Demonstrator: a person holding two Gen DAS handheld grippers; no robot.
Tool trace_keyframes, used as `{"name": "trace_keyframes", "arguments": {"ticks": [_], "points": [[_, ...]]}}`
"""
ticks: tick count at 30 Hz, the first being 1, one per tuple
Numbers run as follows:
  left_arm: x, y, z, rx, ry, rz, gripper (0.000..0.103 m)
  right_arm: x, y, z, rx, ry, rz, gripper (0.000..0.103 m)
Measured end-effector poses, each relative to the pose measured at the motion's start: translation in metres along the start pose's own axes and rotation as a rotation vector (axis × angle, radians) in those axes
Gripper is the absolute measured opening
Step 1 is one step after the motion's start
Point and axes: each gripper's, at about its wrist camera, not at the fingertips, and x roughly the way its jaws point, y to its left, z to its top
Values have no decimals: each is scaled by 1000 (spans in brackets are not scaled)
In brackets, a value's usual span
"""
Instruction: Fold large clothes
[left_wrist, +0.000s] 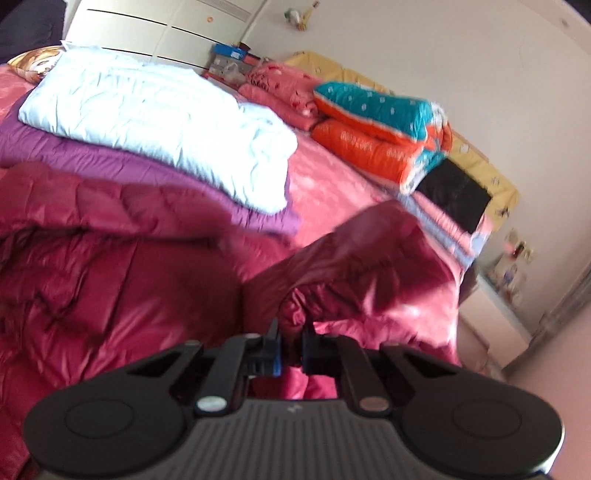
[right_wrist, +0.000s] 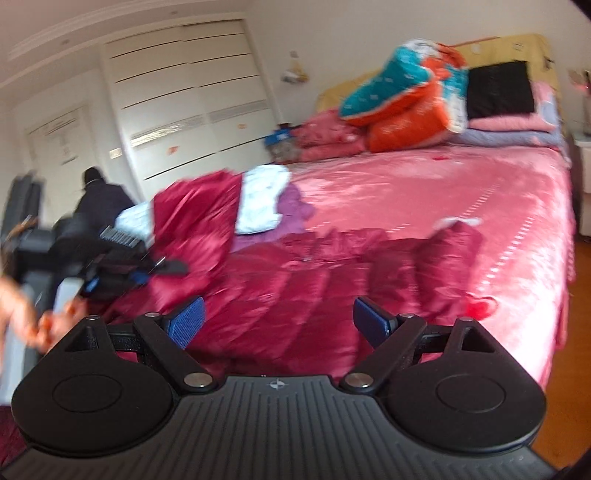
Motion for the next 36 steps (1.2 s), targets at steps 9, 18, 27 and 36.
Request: {"name": "trace_keyframes", "arguments": {"ticks": [9, 18, 27, 36], "points": [[-3, -27, 48, -9, -73, -100, 5, 47, 40, -11, -152, 135, 57, 103], [1, -36, 64, 21, -121, -193, 5, 59, -42, 13, 95, 35, -338, 103], [66, 7, 20, -76, 42, -63, 5, 55, -54, 15, 14, 7, -541, 103], [89, 5, 2, 39, 55, -44, 5, 74, -54, 6, -209, 119, -723, 103]]}}
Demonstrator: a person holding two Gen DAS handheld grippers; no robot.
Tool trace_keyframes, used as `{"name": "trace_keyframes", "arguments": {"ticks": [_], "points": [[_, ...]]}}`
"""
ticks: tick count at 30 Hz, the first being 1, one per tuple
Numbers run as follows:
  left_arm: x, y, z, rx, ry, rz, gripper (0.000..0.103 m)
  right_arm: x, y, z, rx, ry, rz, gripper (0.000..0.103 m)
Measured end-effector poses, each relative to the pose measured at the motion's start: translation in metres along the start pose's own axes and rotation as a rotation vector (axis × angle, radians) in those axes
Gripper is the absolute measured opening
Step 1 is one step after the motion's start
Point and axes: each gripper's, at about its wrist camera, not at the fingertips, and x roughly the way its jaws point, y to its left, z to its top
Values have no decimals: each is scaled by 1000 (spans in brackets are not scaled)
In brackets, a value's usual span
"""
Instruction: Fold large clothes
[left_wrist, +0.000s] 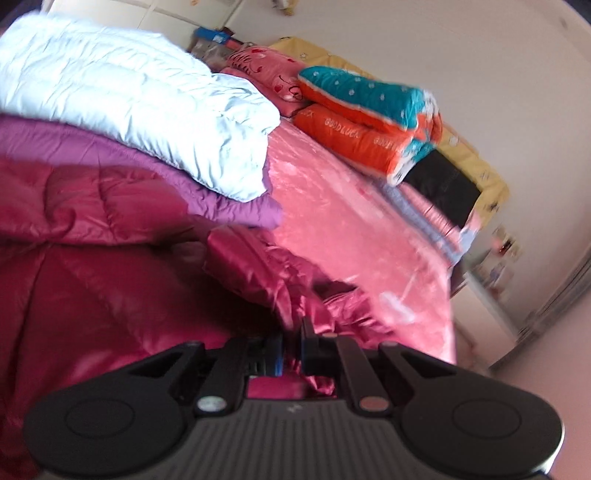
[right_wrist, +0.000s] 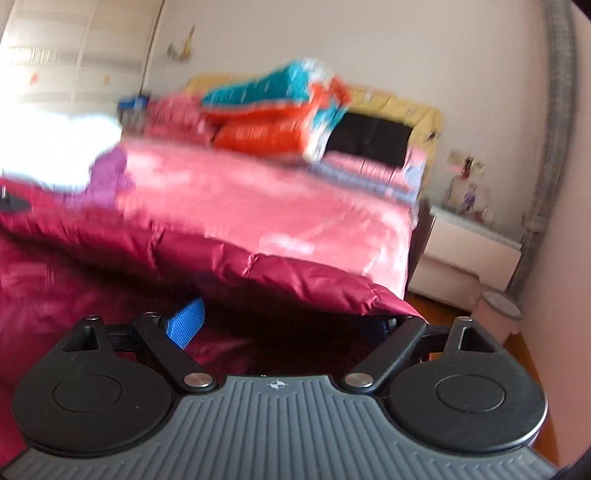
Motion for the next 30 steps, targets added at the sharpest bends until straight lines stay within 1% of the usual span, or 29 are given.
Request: {"name": "trace_keyframes", "arguments": {"ticks": [2, 3, 6, 10, 15, 17, 19, 21, 23, 24, 26, 30], "points": [[8, 7, -5, 21, 38, 44, 5, 13, 1, -3, -38, 112, 43, 103], [10, 13, -8, 22, 58, 64, 5, 13, 3, -2, -47, 138, 65, 103], [13, 25, -16, 14, 79, 84, 6, 11, -6, -2, -25, 149, 125, 103], [7, 28, -18, 13, 69, 94, 7, 11, -17, -2, 7, 176, 189, 103], [-1, 25, -18, 53, 66, 116, 10, 17, -20, 3, 31, 206, 260, 103], [-4, 24, -18, 75, 64, 126, 11, 2, -16, -2, 52, 221, 291, 103], [-9, 21, -18, 110, 58, 143, 12, -6, -23, -7, 91, 248, 331, 103], [-15, 19, -18, 143, 53, 160, 15, -11, -34, -9, 151, 271, 391, 103], [-21, 16, -18, 179, 47, 181, 20, -24, -36, -16, 200, 296, 458, 103], [-25, 15, -17, 199, 42, 190, 21, -27, -37, -18, 220, 307, 486, 103], [-31, 11, -17, 236, 32, 212, 27, -33, -36, -21, 243, 318, 519, 103], [-45, 7, -14, 286, 24, 257, 32, -45, -39, -24, 291, 324, 574, 103]]}}
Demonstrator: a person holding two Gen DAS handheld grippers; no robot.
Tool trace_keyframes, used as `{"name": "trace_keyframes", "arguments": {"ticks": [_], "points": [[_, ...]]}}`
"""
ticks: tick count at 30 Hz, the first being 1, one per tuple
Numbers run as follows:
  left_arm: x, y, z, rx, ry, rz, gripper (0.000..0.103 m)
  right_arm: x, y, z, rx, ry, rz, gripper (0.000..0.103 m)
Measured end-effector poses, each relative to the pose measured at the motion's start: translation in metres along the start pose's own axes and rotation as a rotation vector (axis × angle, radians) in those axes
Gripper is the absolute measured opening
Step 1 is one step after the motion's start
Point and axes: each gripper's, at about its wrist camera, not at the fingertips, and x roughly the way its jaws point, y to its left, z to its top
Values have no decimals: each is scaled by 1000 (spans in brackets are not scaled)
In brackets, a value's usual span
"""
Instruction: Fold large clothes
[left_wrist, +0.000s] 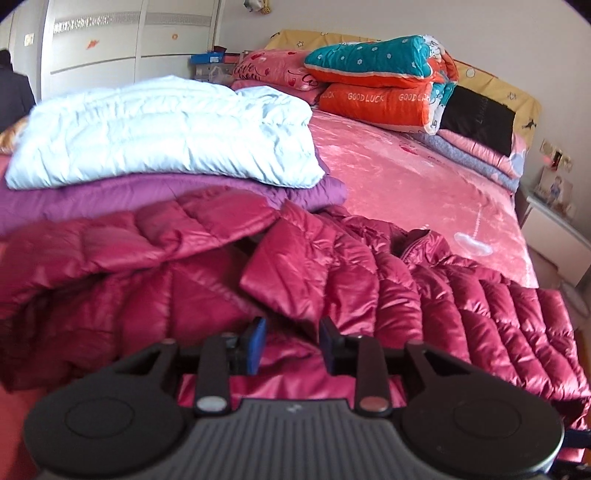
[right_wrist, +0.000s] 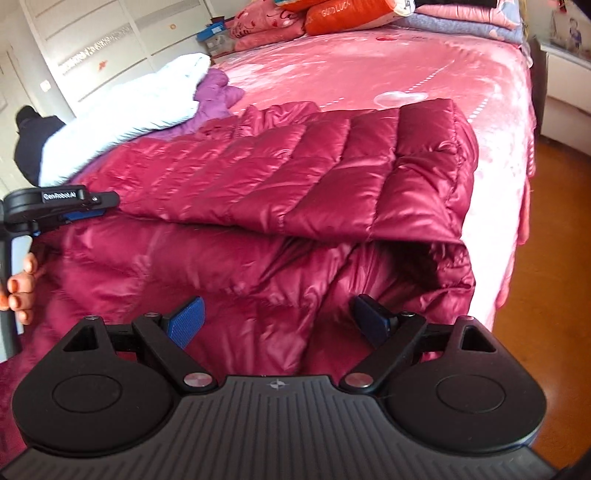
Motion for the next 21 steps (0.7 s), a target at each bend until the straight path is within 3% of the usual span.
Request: {"name": "trace_keyframes", "arguments": {"ticks": [5, 9, 11, 14, 16, 21], "points": [[-16, -4, 4, 72, -26, 27, 41, -17, 1, -5, 53, -51, 51, 103], [-22, -13, 11, 118, -50, 30, 44, -26, 9, -11, 42, -45, 138, 103], [-22, -17, 13, 135, -57, 29, 45, -35, 22, -15, -9, -92, 156, 103], [-19, -24, 14, 157, -59, 30, 46, -51, 36, -13, -104, -248, 113, 103], [-17, -30, 15, 173, -60, 32, 48, -52, 35, -8, -94, -324, 63, 103], [-6, -44, 17, 198, -67, 30, 54, -30, 22, 15, -60, -424, -137, 103]]}}
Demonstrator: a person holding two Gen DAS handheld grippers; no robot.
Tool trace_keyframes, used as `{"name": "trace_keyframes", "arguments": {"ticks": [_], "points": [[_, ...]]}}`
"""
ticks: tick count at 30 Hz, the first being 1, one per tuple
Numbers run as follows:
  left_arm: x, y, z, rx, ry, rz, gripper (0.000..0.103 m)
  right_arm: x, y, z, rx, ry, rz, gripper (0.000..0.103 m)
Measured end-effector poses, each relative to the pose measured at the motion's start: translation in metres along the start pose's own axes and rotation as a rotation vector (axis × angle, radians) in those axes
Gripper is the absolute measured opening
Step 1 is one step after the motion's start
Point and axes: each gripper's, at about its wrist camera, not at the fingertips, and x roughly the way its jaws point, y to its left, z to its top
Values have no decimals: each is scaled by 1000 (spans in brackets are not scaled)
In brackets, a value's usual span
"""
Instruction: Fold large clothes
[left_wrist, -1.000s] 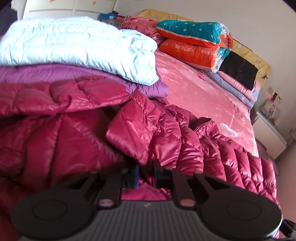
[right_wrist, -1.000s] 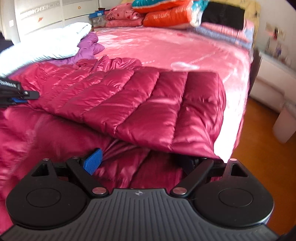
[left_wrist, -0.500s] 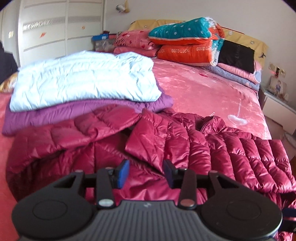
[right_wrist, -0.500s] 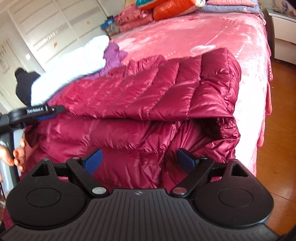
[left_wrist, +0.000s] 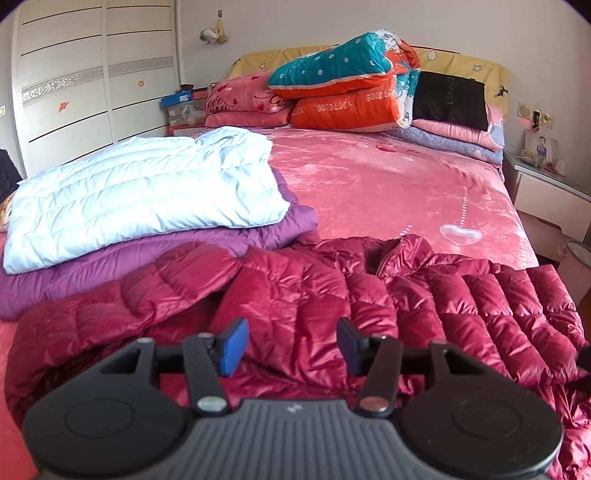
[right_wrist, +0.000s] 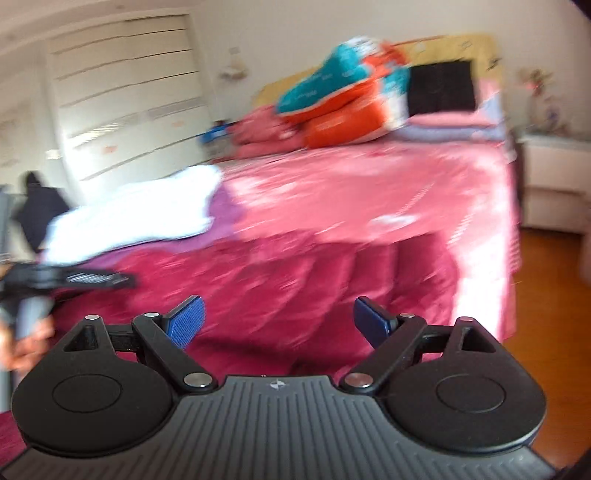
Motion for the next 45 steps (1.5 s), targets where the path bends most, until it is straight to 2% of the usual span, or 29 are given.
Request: {"name": "trace_keyframes", "arguments": {"ticks": [3, 10, 14, 21, 27, 31, 39, 45], "points": [[8, -8, 1, 22, -5, 4, 55, 18, -4, 3, 14, -20, -48, 103], [29, -16, -3, 46, 10, 4, 57, 59, -15, 6, 40, 26, -128, 103], [45, -16, -9, 71, 31, 29, 58, 82, -14, 1, 23, 90, -150, 103], [65, -20, -20, 119, 35, 54, 61, 115, -2, -12, -84, 181, -201, 103], [78, -21, -25, 117, 49, 48, 62, 126, 0, -20, -120, 206, -216, 103], [89, -14, -30, 77, 52, 22, 64, 132, 1, -25, -146, 211, -219, 103], [96, -9, -46, 45, -1, -5, 65, 142, 8, -31, -179, 206, -246, 103], [87, -8, -40, 44, -4, -4, 66, 142, 9, -32, -189, 195, -260, 103]]}}
